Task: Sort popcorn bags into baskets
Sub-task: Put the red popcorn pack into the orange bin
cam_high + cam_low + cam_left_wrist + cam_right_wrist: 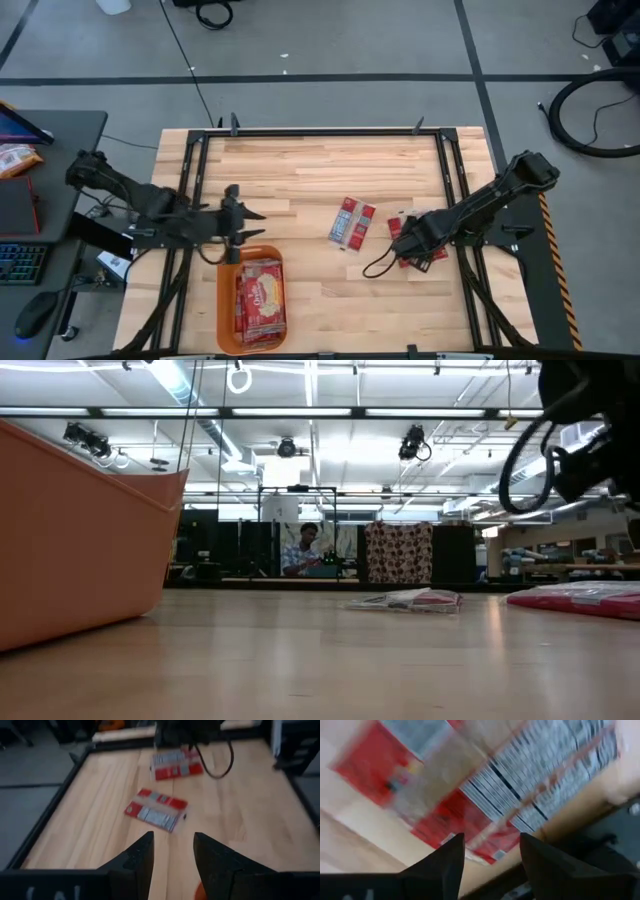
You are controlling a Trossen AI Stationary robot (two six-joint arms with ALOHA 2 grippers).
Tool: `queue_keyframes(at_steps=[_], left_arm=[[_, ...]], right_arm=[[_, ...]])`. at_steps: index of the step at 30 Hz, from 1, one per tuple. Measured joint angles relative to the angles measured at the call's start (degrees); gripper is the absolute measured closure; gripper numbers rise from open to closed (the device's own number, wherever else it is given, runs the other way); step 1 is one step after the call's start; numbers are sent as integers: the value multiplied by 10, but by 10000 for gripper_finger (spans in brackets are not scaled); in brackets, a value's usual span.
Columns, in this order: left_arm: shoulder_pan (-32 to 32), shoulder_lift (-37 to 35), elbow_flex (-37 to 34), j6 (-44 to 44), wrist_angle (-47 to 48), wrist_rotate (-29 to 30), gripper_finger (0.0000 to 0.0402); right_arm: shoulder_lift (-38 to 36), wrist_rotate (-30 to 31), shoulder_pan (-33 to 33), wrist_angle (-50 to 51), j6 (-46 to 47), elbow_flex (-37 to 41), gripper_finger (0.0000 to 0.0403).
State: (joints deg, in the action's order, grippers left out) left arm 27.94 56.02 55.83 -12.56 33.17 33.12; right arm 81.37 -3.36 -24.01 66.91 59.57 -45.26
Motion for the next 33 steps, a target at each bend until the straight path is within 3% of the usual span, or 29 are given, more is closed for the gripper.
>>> queue_keyframes(at_steps=[5, 10, 15, 19, 22, 27, 33], left_arm=[[-40, 50, 0, -1, 2, -50, 258], [-74, 89, 0, -7, 0, -60, 258], [-107, 140, 0, 17, -9, -79, 258], [-128, 175, 0, 57, -45, -79, 258], [-137, 193, 0, 76, -74, -79, 258], [-138, 216, 0, 90, -97, -81, 258], [-140, 256, 0, 72, -120, -141, 258]], right_arm=[[3, -31, 4, 11, -2, 26, 212], [32, 21, 21, -5, -34, 34, 222], [62, 88, 37, -176, -108, 28, 225], [78, 150, 49, -380, -224, 13, 225], [71, 192, 50, -426, -281, -20, 225], [76, 214, 49, -409, -341, -72, 225], [87, 206, 39, -409, -345, -72, 225]])
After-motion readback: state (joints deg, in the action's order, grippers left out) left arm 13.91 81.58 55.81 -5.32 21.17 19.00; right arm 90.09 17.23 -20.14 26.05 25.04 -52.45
